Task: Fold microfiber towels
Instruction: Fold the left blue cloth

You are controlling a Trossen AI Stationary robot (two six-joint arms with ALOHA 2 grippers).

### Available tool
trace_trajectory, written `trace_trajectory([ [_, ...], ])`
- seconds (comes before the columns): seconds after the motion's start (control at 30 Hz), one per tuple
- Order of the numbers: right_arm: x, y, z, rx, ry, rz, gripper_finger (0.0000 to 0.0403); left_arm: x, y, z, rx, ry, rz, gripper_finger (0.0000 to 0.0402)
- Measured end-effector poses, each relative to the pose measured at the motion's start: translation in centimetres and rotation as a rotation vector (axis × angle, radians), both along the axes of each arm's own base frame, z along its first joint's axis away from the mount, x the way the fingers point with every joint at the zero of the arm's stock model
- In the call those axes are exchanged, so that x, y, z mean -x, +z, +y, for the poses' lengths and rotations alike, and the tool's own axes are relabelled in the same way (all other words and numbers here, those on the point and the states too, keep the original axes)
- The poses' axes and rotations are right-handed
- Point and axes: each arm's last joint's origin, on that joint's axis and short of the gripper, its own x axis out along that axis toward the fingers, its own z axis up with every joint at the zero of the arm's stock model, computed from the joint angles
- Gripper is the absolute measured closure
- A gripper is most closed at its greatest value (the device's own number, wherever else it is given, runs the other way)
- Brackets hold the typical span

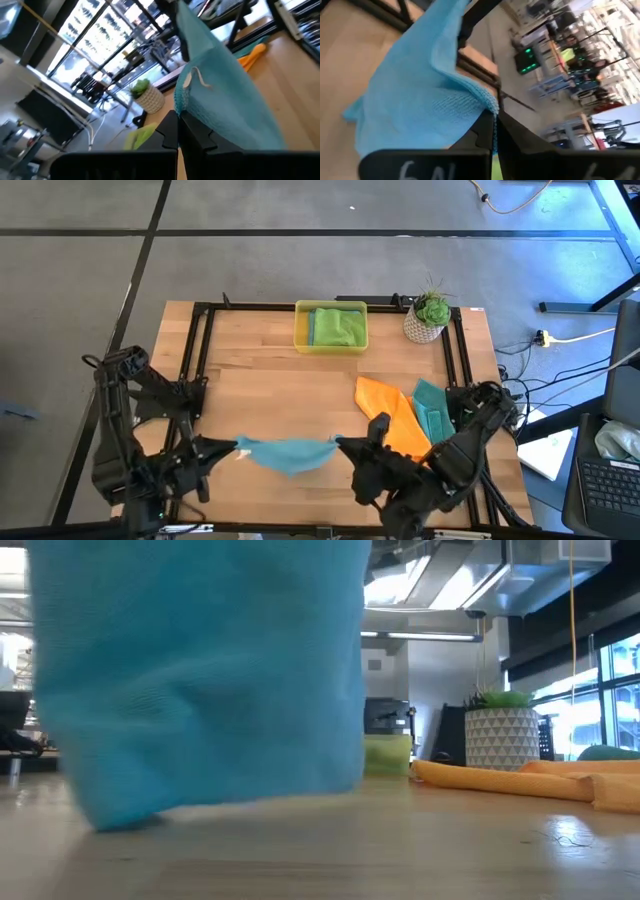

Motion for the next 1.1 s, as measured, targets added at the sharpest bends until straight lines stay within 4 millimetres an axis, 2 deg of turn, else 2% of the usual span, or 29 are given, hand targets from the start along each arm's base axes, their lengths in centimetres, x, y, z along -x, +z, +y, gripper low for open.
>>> trace_trajectory([
  [0.1,0.5,-0.2,-0.7,0.144,-0.084,-0.006,0.0390,-0.9,-0.1,0.2,0.024,0.029,0.017,0.0401],
  [0.17,1.7,0.1,-1.2,0.304,-0.174,-0.064,0.0392,-1.8,-0.3,-0.2,0.052,0.030,0.070,0.0401],
  [0.23,2.4,0.8,-1.9,0.354,-0.240,-0.142,0.0393,-2.6,-0.8,-0.9,0.055,0.012,0.123,0.0401],
  [0.3,2.6,1.5,-2.5,0.306,-0.264,-0.181,0.0393,-2.8,-0.8,-1.3,0.039,-0.002,0.125,0.0401],
  [0.4,2.1,2.0,-3.2,0.147,-0.243,-0.167,0.0391,-2.6,-0.4,-1.1,0.003,0.002,0.083,0.0401],
  [0.57,1.1,1.6,-2.6,-0.070,-0.092,-0.037,0.0391,-1.9,0.3,-1.3,-0.047,0.005,-0.016,0.0401],
  [0.67,1.4,1.5,-1.9,-0.049,-0.084,-0.051,0.0391,-1.4,1.1,-1.5,-0.065,-0.010,-0.034,0.0401],
  [0.83,3.0,2.2,-0.7,0.228,-0.209,-0.219,0.0391,-0.2,2.2,-2.1,-0.048,-0.077,-0.006,0.0401],
  [0.9,3.4,2.4,-0.2,0.274,-0.234,-0.257,0.0390,0.0,2.1,-2.3,-0.012,-0.099,0.029,0.0401],
  [0.97,3.3,2.5,0.0,0.232,-0.216,-0.256,0.0390,0.0,1.9,-2.2,0.014,-0.093,0.025,0.0401],
  [1.1,2.6,2.4,0.1,0.024,-0.116,-0.202,0.0390,0.2,1.7,-2.2,0.015,-0.091,0.024,0.0401],
])
